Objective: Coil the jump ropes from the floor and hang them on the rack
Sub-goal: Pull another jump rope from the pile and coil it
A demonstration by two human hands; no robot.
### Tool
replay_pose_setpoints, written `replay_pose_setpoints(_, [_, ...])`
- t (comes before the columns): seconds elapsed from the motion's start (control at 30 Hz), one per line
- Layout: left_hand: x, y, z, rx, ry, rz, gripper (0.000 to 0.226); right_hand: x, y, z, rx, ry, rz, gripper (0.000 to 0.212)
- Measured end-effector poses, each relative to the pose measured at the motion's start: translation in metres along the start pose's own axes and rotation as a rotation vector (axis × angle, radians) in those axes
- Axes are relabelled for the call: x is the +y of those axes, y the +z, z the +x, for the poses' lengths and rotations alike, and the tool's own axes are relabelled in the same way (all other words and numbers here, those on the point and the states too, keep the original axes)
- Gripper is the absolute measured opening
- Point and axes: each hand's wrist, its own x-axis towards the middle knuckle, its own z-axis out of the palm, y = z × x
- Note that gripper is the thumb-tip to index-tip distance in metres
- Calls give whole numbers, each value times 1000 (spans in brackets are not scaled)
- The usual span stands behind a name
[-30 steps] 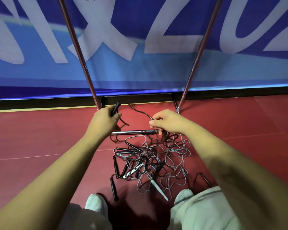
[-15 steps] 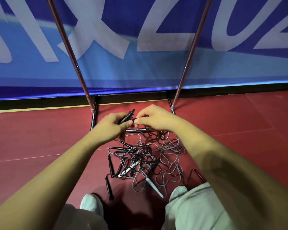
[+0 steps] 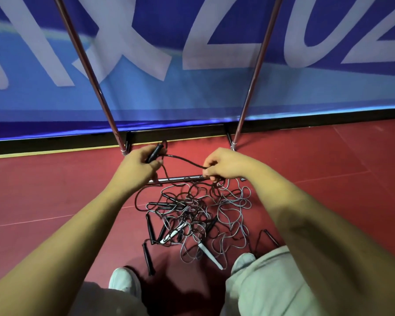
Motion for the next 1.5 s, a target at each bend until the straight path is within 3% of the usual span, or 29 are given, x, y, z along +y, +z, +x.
replay_pose_setpoints(0.07, [7,4,-4,-105,33,-70,34,-11,6,0,4,-13,36,15])
replay_pose_setpoints(0.17, [15,13,-10,-239,42,-87,26,-30,16,3,7,-44,80,23])
replay_pose_setpoints(0.4, [10,3,-4,-139,3,-140,5,-76,20,8,14,-36,135,24])
replay_pose_setpoints(0.5, [6,-2,-3,-172,13,-18,5,-70,42,12,147,-46,93,21])
replay_pose_setpoints(0.6, [-3,-3,-2,-223,19,174,20,-64,60,12,177,-62,29,20])
replay_pose_setpoints(0.7, [-4,-3,0,-204,48,231,26,-69,58,8,160,-122,-7,22])
replay_pose_setpoints(1.07, [3,5,-5,-130,52,160,16,-66,23,-7,44,-204,-247,10])
replay_pose_setpoints(1.5, [0,6,4,119,-70,143,19,-33,5,-5,151,-173,-200,12])
